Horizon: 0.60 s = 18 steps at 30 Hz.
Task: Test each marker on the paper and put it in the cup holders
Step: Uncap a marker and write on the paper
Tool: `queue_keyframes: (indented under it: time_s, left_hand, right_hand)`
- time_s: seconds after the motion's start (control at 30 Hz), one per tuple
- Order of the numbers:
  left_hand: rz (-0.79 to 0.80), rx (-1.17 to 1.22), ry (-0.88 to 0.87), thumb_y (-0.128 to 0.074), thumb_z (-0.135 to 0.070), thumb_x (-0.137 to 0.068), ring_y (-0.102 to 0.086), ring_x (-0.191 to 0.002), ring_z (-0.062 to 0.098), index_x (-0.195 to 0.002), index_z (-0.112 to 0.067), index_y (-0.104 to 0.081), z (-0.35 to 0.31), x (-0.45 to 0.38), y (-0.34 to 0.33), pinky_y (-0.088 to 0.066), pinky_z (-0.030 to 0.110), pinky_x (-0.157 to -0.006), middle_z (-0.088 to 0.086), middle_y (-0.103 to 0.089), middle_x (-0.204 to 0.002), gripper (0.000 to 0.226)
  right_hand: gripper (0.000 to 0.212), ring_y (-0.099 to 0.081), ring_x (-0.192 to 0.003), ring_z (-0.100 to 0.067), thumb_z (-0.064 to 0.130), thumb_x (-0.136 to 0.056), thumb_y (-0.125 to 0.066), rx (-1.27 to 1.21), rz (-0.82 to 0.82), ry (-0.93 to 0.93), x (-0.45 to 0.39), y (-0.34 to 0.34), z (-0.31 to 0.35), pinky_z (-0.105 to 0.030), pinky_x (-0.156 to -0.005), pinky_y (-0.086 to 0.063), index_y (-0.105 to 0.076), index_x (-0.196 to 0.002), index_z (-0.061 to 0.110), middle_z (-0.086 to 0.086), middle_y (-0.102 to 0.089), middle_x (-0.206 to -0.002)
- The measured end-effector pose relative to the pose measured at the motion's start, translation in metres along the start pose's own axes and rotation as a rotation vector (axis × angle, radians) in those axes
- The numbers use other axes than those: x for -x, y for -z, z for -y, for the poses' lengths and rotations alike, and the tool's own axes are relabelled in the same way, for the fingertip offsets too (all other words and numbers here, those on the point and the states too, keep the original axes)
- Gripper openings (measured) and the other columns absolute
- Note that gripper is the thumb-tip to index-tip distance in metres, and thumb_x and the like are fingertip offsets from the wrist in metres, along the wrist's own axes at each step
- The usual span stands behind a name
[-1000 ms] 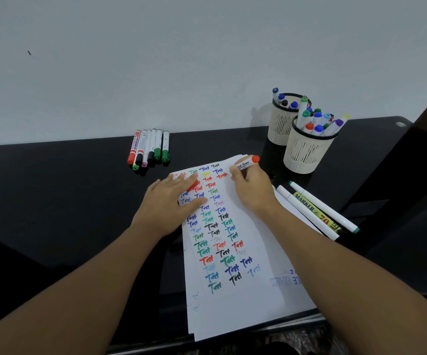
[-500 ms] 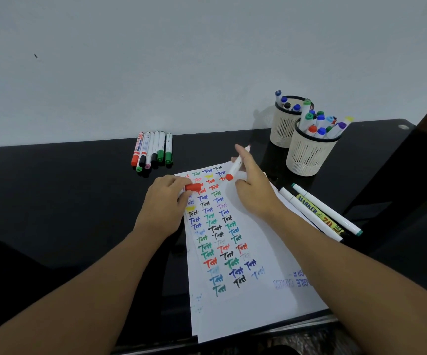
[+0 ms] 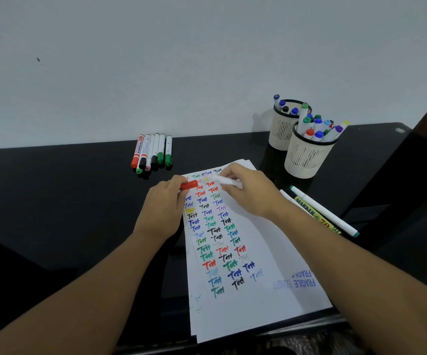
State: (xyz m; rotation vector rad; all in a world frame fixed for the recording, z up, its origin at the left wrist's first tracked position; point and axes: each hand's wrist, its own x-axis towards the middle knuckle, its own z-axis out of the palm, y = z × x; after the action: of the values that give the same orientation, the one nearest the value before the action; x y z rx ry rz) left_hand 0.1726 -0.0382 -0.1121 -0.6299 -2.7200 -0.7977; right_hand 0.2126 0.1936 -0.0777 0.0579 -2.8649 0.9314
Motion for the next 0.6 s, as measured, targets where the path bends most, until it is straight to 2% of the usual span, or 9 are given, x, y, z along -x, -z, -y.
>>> queue_keyframes:
  time_s: [0.07,0.23,0.4,0.5,0.6]
  left_hand:
    - [0.008,0.007,0.015,-0.047,-0.032,-0.105,-0.05,-0.094,0.014,-0.125,-0.026,-0.052,-0.001,0.0,0.0,-0.039,0.03,-0.079,-0.009,-0.054,-0.1,0.022]
    - [0.021,0.007,0.017,-0.047,-0.033,-0.105,-0.051,-0.095,0.015,-0.125,-0.028,-0.051,0.0,0.0,0.0,-0.041,0.03,-0.079,-0.005,-0.059,-0.103,0.022]
    - [0.03,-0.015,-0.007,-0.048,-0.032,-0.105,-0.049,-0.096,0.014,-0.128,-0.023,-0.053,-0.003,0.001,0.002,-0.039,0.029,-0.079,-0.002,-0.06,-0.107,0.025]
    - [0.021,-0.022,-0.06,-0.051,-0.027,-0.104,-0.051,-0.095,0.014,-0.128,-0.019,-0.057,-0.004,0.002,0.003,-0.043,0.031,-0.082,0.002,-0.063,-0.109,0.026]
    - [0.005,-0.018,-0.091,-0.054,-0.024,-0.103,-0.049,-0.091,0.011,-0.126,-0.016,-0.06,-0.005,0.004,0.004,-0.042,0.03,-0.08,0.004,-0.066,-0.108,0.025]
  right_hand:
    - [0.02,-0.063,-0.097,-0.01,0.034,-0.102,-0.063,0.062,0.012,0.016,0.002,0.0,-0.002,-0.046,-0.085,-0.058,-0.062,-0.121,0.038,0.016,-0.069,-0.115]
    - [0.027,-0.062,-0.104,-0.012,0.033,-0.103,-0.061,0.104,0.03,0.026,0.003,-0.001,-0.006,-0.042,-0.089,-0.057,-0.06,-0.129,0.039,0.01,-0.067,-0.127]
    - [0.027,-0.062,-0.105,-0.012,0.035,-0.103,-0.061,0.14,0.047,0.054,0.0,-0.003,0.001,-0.043,-0.093,-0.056,-0.06,-0.129,0.039,0.009,-0.066,-0.127]
    - [0.026,-0.059,-0.113,-0.013,0.037,-0.104,-0.059,0.21,0.078,0.107,-0.002,-0.002,0.009,-0.043,-0.102,-0.048,-0.059,-0.129,0.037,0.009,-0.065,-0.129]
    - [0.032,-0.058,-0.119,-0.014,0.051,-0.103,-0.054,0.295,0.064,0.15,-0.004,-0.005,0.019,-0.045,-0.109,-0.035,-0.055,-0.132,0.037,0.011,-0.064,-0.134]
